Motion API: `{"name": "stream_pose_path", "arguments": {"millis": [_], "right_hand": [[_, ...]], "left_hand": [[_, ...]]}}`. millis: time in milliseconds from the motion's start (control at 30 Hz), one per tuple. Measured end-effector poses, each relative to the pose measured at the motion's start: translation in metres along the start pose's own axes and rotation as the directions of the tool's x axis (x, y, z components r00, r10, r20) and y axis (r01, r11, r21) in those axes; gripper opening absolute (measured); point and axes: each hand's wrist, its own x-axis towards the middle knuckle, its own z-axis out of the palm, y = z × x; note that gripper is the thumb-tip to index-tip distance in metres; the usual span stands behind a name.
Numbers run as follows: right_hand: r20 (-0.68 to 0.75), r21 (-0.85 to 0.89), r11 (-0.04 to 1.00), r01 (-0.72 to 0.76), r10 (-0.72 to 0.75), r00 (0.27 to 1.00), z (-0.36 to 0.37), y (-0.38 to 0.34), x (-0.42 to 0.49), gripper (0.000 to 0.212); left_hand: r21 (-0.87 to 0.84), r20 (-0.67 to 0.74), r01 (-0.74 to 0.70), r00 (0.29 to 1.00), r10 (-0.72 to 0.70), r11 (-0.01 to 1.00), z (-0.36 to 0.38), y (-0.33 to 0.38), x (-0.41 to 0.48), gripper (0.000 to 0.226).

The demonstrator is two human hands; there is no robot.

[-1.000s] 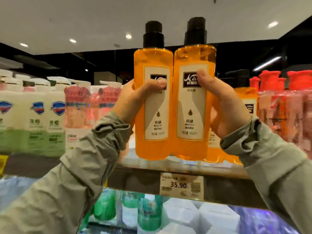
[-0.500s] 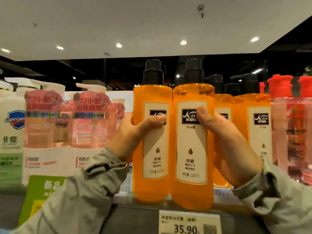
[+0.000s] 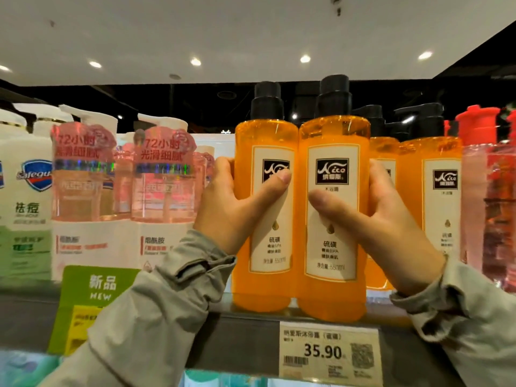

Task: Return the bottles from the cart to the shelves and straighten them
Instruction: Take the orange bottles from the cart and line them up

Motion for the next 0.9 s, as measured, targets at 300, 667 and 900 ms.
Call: {"name": "stream_pose_path", "arguments": {"millis": [300,667,900], "right_hand": [[-0.117,-0.277,0.948,0.156,-0.194,0.974,0.003,0.004,-0.004,0.092],[-0.016,-0.752,0.573,0.328,-0.512,0.859,0.005,0.012,0.003,0.098],[0.018,-0.73,0.587,0.35,-0.496,0.868,0.003,0.013,0.004,0.101]], "left_hand": [[0.366,0.043,-0.109,0.994,0.101,0.924,-0.006,0.003,-0.023,0.11],[0.273,0.191,-0.05,0.982,-0.003,0.961,-0.012,0.014,-0.027,0.096],[0.292,0.207,0.086,0.967,-0.15,0.953,-0.005,0.006,-0.012,0.077]]}}
